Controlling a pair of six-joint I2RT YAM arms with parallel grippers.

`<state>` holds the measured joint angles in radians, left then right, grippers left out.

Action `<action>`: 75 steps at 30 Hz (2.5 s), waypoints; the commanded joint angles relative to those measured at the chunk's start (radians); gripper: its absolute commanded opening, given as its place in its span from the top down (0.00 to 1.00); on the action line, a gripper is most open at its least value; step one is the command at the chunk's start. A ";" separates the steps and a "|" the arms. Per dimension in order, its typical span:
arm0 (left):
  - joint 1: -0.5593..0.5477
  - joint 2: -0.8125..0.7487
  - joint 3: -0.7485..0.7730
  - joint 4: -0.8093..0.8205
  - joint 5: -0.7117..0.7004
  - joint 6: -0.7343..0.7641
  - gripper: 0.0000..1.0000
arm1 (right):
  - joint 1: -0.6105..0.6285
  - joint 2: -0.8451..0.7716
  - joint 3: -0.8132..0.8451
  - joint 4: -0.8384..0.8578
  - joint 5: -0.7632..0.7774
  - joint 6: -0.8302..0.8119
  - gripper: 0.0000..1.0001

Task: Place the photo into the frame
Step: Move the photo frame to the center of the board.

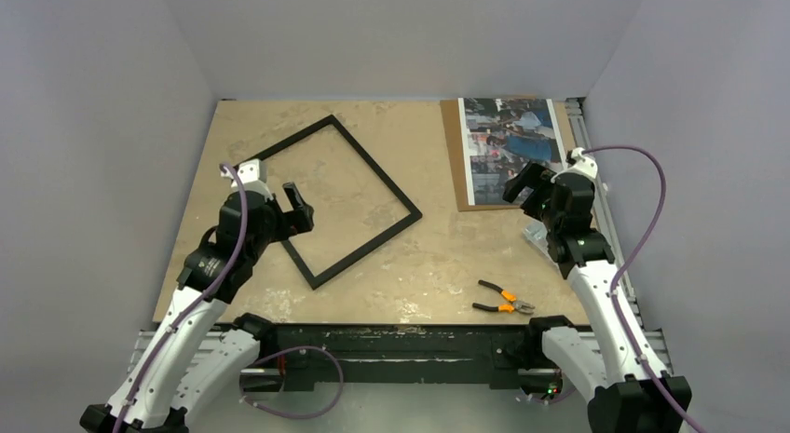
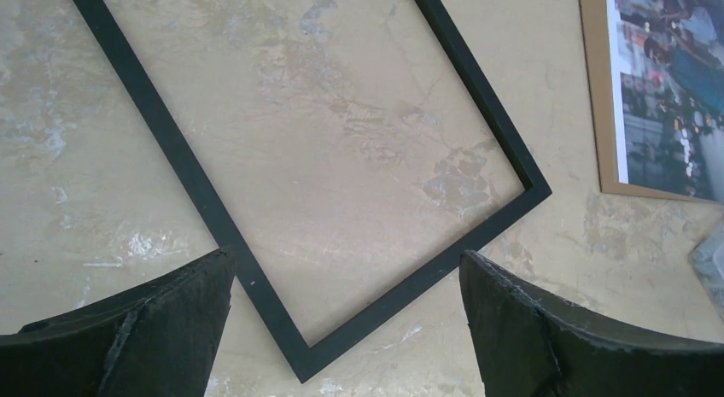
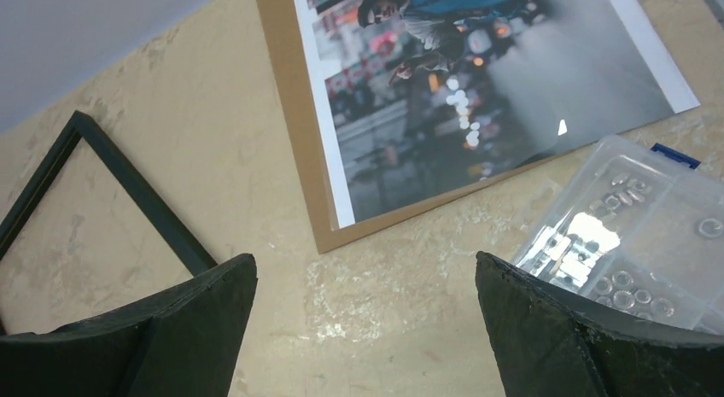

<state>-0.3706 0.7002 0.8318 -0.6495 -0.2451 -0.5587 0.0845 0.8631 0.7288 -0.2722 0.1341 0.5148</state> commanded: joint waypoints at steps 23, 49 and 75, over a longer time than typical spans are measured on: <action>0.003 0.268 0.414 -0.176 0.079 0.005 0.00 | 0.172 0.347 0.117 -0.056 -0.241 0.124 0.01; 0.004 0.160 0.730 -0.269 0.162 -0.119 0.00 | 1.032 1.171 0.987 -0.209 0.016 0.026 0.10; 0.004 0.128 0.712 -0.255 0.213 -0.157 0.00 | 1.163 1.543 1.302 -0.420 0.158 -0.135 0.62</action>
<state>-0.3706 0.8219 1.5524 -0.9432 -0.0628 -0.6968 1.2373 2.3894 2.0369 -0.6426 0.2283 0.4248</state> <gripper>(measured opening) 0.998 0.481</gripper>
